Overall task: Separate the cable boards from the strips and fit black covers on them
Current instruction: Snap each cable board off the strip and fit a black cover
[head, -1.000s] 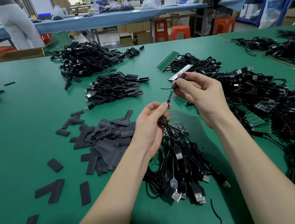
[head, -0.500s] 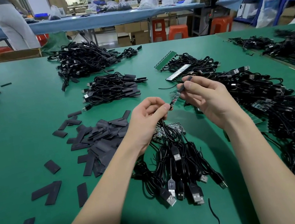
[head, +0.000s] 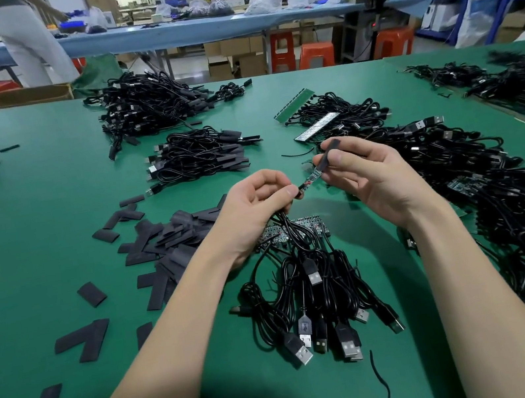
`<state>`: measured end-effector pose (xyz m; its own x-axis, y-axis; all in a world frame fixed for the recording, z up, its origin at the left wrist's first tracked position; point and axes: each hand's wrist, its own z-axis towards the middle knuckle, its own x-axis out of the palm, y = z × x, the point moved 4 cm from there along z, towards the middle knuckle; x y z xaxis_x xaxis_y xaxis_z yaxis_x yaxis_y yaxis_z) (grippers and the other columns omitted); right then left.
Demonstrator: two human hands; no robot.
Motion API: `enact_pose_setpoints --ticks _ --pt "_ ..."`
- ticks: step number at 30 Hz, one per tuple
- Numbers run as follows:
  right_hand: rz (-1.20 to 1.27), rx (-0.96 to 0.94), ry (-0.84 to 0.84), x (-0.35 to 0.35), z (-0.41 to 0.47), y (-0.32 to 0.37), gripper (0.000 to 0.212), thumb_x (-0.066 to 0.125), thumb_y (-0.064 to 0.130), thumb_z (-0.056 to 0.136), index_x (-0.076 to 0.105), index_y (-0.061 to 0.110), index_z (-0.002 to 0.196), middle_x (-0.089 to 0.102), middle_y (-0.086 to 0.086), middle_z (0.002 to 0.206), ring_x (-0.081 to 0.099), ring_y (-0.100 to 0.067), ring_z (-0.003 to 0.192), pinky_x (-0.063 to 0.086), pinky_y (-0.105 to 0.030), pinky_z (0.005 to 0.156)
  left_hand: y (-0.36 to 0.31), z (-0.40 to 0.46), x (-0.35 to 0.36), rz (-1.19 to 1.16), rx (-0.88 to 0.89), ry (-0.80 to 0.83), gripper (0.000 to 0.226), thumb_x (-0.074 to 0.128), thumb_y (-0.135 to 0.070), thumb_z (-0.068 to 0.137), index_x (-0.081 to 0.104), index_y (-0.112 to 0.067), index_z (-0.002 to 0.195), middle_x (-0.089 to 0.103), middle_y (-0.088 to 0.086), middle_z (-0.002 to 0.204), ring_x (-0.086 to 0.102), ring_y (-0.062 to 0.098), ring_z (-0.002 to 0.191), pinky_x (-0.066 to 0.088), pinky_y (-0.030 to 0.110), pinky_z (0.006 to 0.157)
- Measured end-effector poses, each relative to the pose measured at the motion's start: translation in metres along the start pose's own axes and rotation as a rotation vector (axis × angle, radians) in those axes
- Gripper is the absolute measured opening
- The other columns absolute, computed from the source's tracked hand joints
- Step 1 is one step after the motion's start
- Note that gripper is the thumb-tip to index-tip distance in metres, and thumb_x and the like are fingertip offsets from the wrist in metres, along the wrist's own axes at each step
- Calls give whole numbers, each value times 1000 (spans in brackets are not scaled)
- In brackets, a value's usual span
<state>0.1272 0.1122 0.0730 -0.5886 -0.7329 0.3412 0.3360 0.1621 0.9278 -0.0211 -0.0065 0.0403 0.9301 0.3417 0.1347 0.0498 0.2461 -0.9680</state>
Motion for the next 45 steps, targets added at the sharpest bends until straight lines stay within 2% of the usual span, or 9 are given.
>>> enact_pose_setpoints --ticks 10,16,21,27,32,40,45 --pt "-102 -46 52 0 -4 7 26 72 4 78 68 5 104 76 -18 96 73 -21 91 58 -26 82 1 0 -5 49 18 -5 13 70 -1 90 66 -13 91 70 3 80 58 12 67 50 19 71" --pt "-62 -12 74 0 -4 4 22 71 3 79 68 8 100 76 -19 98 73 -22 89 58 -26 81 -2 1 -3 54 27 8 10 72 -9 85 66 -14 90 70 0 79 57 13 68 50 20 71" --pt "-6 0 96 5 -4 -1 20 71 5 79 69 12 98 75 -18 103 73 -22 93 57 -25 83 -3 0 -5 56 23 6 10 71 -7 88 65 -14 91 70 1 81 57 13 70 50 20 73" --pt "34 76 74 5 -3 -5 17 71 5 78 69 11 95 76 -16 101 73 -21 89 58 -26 81 -4 -1 -6 114 15 -6 13 68 -1 91 64 -13 91 70 3 81 57 14 69 50 20 73" --pt "1 48 90 8 -3 -5 22 72 5 77 68 12 97 76 -15 101 71 -21 89 57 -27 83 -9 -2 -7 171 1 -20 12 68 -1 92 63 -11 91 66 16 88 56 15 70 50 21 74" --pt "-13 33 81 8 -1 -6 27 73 6 74 70 8 101 77 -10 98 72 -16 91 57 -24 83 -21 0 -9 273 17 -11 12 68 -1 91 63 -12 89 69 7 81 57 12 67 50 20 72" --pt "75 30 52 13 1 -16 23 72 5 76 68 6 99 77 -9 95 72 -15 89 57 -22 82 -24 -1 -11 296 13 -10 11 68 -2 92 63 -12 89 70 4 78 55 11 64 48 19 67"
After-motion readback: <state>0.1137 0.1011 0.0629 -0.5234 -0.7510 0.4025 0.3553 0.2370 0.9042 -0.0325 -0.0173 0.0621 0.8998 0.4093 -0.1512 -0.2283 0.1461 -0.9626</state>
